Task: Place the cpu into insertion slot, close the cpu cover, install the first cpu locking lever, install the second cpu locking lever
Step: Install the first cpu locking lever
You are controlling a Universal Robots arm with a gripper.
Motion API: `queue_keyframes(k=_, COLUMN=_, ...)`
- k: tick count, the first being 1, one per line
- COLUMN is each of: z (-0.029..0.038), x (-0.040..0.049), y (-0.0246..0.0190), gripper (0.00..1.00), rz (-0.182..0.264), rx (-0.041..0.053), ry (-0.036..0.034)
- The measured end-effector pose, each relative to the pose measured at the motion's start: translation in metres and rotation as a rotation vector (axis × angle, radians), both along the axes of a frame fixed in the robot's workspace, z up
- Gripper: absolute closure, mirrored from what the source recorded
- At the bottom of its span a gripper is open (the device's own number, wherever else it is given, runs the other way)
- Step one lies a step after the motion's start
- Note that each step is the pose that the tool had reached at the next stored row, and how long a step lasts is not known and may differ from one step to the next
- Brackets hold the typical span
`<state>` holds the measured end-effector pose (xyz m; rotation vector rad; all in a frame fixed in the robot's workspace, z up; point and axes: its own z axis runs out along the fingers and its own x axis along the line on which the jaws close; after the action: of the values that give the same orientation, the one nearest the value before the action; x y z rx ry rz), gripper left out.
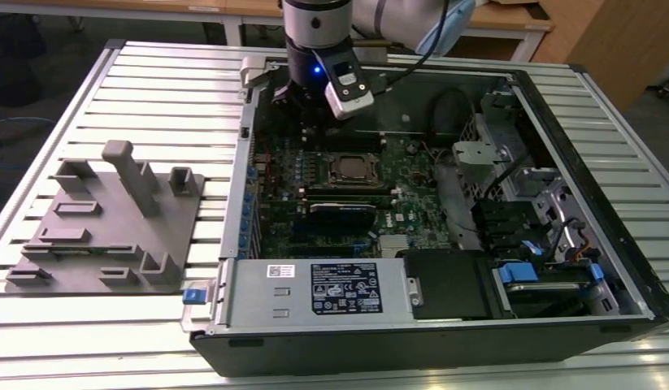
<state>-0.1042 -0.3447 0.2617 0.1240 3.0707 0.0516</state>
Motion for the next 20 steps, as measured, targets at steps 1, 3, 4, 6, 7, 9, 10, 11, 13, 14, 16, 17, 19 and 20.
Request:
queue_keyframes(k=1, z=0.0007, x=0.0, y=0.0, gripper=0.89, rz=0.0, rx=0.0, ry=0.0)
queue_keyframes(k=3, z=0.0007, x=-0.0004, y=0.0, gripper=0.89, rz=0.0, rx=0.0004, ry=-0.0004)
queue_keyframes(k=4, z=0.0008, x=-0.0016, y=0.0, gripper=0.89, rz=0.0, rx=0.0011, ry=-0.0002)
queue_keyframes(k=6, z=0.0008, x=-0.006, y=0.0, gripper=0.89, rz=0.0, rx=0.0029, ry=-0.0009)
queue_keyframes(k=7, z=0.0008, x=-0.008, y=0.0, gripper=0.89, rz=0.0, rx=0.0031, ry=-0.0013)
queue_keyframes(k=9, z=0.0007, x=-0.0088, y=0.0, gripper=0.89, rz=0.0, rx=0.0032, ry=-0.0014)
queue_keyframes(k=10, z=0.0007, x=-0.0088, y=0.0, gripper=0.89, rz=0.0, rx=0.0031, ry=-0.0014)
queue_keyframes(k=11, z=0.0007, x=-0.0088, y=0.0, gripper=0.89, rz=0.0, rx=0.003, ry=-0.0013)
queue_keyframes(k=13, z=0.0007, x=-0.009, y=-0.0002, gripper=0.89, rz=0.0, rx=0.0097, ry=0.0006)
queue_keyframes(k=14, z=0.0006, x=-0.009, y=-0.0005, gripper=0.89, rz=0.0, rx=0.0213, ry=0.0044)
queue_keyframes(k=16, z=0.0005, x=-0.0089, y=-0.0009, gripper=0.89, rz=0.0, rx=0.0362, ry=0.0106)
queue_keyframes(k=17, z=0.0004, x=-0.0089, y=-0.001, gripper=0.89, rz=0.0, rx=0.0402, ry=0.0136)
queue_keyframes(k=19, z=0.0, x=-0.0089, y=-0.0011, gripper=0.89, rz=0.0, rx=0.0428, ry=0.0158)
queue_keyframes(k=20, z=-0.0002, x=-0.0089, y=-0.0013, gripper=0.89, rz=0.0, rx=0.0468, ry=0.0169)
